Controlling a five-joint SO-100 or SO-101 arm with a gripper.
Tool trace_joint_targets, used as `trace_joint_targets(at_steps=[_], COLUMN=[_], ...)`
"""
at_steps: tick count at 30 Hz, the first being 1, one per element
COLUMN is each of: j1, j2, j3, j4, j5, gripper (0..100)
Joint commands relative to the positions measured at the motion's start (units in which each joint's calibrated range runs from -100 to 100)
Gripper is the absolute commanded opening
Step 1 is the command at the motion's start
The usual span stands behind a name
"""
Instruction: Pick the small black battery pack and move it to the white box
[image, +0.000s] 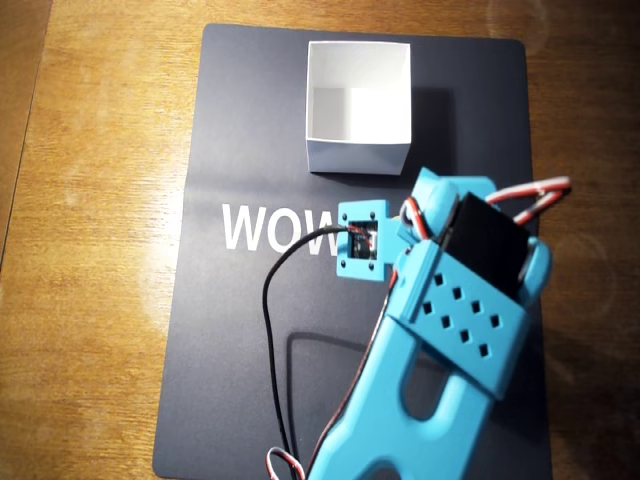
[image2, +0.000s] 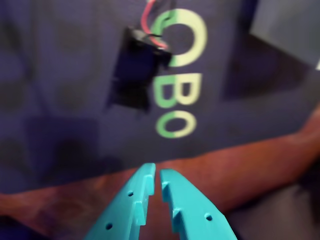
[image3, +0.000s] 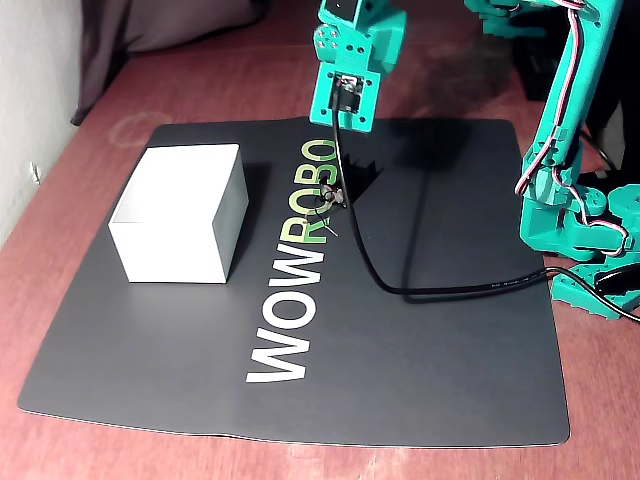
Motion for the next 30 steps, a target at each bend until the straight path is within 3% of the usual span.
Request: trace_joint_targets(at_steps=[1, 13, 16, 21, 30], j1=[0.80, 1.26, 3.84, 9.48, 9.48], j2=[-0.19, -0.19, -0.19, -0.19, 0.59], j3=[2.37, 2.55, 2.64, 6.45, 13.08], j4=[-0.65, -5.90, -6.78, -9.94, -10.37], j5=[-0.04, 8.27, 7.02, 0.34, 0.23], gripper=[1, 1, 1, 1, 1])
